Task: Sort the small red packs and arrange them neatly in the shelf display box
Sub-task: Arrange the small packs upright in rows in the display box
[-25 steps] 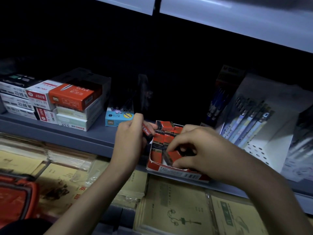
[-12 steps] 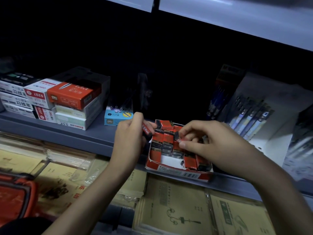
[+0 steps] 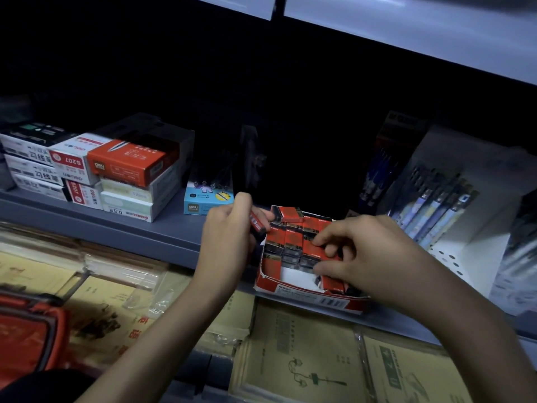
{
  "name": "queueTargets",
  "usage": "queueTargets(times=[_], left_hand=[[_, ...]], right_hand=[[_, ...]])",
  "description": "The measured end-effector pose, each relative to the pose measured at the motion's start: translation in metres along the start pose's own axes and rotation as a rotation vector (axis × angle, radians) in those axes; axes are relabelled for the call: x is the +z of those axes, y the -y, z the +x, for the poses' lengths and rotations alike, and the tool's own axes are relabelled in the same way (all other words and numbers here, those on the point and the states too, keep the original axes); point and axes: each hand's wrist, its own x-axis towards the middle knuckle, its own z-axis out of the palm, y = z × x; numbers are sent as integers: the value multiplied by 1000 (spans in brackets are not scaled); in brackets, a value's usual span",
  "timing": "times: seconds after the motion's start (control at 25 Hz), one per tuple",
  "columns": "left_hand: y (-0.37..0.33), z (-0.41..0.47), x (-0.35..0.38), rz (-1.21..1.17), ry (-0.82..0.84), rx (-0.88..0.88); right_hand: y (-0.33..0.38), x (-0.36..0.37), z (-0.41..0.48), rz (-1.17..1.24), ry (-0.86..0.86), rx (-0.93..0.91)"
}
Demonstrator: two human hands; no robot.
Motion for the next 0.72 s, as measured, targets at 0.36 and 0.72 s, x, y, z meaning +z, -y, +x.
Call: queueTargets(times=[0.36, 0.72], left_hand=[[-2, -1, 0, -17, 5, -10], [-1, -1, 0, -24, -2, -19]], right_hand=[[-1, 4, 6, -39, -18, -91], [-12, -14, -1, 361, -48, -15]])
